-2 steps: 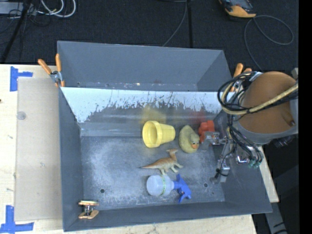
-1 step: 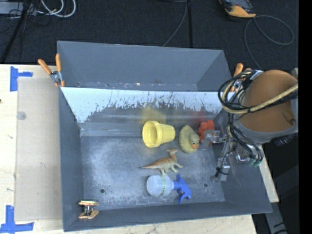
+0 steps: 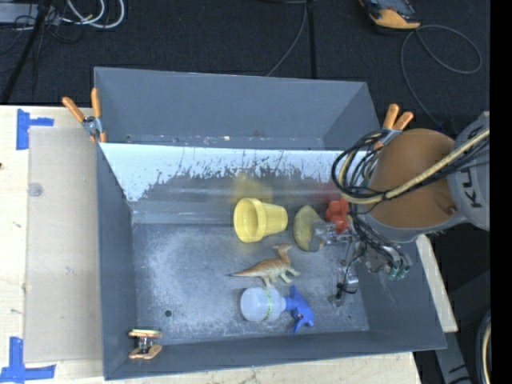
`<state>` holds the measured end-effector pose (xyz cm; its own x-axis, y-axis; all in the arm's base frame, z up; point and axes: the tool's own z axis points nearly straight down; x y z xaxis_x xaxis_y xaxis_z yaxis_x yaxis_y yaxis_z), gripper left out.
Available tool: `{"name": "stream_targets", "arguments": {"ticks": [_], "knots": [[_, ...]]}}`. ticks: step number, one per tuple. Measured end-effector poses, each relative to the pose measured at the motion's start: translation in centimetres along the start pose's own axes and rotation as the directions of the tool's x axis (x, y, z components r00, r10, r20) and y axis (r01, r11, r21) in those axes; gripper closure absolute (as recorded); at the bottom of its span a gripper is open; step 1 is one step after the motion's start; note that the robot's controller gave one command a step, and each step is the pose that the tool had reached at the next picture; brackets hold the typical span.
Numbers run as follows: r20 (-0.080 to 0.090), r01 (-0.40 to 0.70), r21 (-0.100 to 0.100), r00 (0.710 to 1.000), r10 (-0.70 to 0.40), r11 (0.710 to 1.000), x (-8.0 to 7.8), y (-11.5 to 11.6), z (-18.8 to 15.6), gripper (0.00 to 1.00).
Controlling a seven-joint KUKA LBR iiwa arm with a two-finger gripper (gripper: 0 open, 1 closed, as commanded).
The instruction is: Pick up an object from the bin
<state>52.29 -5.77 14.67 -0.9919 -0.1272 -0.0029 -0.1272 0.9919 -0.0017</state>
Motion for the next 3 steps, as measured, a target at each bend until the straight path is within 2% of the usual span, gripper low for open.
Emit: {"name": "stream_targets", "arguments": {"ticks": [1, 2, 3], "knots": [[-0.009, 0.094, -0.005, 0.996, -0.094, 0.996, 0.7, 6.5, 2.8, 0.0], [-0.005, 0.127, -0.002, 0.992, -0.127, 0.992, 1.8, 6.9, 2.3, 0.0], [-0.006, 0.0, -0.003, 1.0, 0.0, 1.0, 1.7, 7.0, 5.2, 0.0]]}}
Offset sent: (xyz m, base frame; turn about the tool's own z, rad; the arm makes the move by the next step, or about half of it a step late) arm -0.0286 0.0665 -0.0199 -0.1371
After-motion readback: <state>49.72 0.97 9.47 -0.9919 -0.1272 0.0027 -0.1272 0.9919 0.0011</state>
